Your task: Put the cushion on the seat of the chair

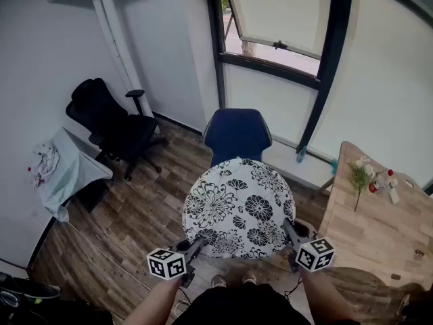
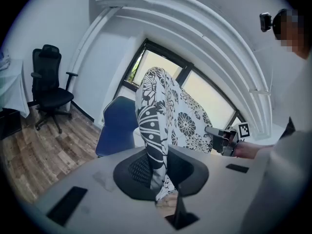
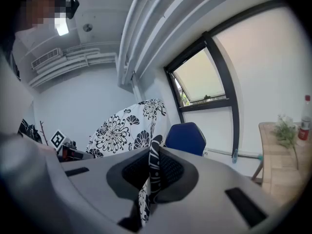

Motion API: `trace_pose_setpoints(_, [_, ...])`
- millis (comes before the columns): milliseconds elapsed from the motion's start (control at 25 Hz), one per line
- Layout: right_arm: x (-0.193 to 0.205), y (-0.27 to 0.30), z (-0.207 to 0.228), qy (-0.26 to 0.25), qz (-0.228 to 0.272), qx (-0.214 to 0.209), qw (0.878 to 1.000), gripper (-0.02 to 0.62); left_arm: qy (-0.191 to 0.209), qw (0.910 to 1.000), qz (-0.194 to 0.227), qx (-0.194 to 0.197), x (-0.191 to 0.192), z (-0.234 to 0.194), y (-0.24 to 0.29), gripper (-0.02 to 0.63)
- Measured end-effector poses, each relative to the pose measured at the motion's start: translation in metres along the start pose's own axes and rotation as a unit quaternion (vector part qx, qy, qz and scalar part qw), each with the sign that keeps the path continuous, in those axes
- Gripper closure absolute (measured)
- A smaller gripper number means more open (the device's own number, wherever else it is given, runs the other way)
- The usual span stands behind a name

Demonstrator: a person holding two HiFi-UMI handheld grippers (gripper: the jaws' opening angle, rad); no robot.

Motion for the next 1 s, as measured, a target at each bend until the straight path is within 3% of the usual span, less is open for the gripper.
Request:
trace_pose_setpoints(320, [0.001, 0.006, 0.006, -0.006, -0.007, -0.01, 1.0, 0.56, -0.007, 0.9999, -0.004, -0.008, 0.003, 0.002, 0.006, 0.572])
trace_pose_setpoints(560, [-0.001, 0.008, 0.014, 0.007, -0.002, -0.04, 0.999, 0.56, -0.013, 0.9997, -0.003, -0.02, 0.008, 0.011, 0.01, 0.572])
trace_pose_setpoints(1000, [0.008, 0.013, 0.04, -0.015, -0.004, -0.078, 0.997, 0.56, -0.011, 0.9982, 0.002, -0.059, 0.013, 0.032, 0.027, 0.572])
Point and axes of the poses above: the fingertips, and each gripper's own axes: y forward along the fingers, z to its right, x out of its underside, the point moved 9 cm from there along -y, backward along the fingers, and after that the axes turned 8 degrees about x, right-handed, at the moved point
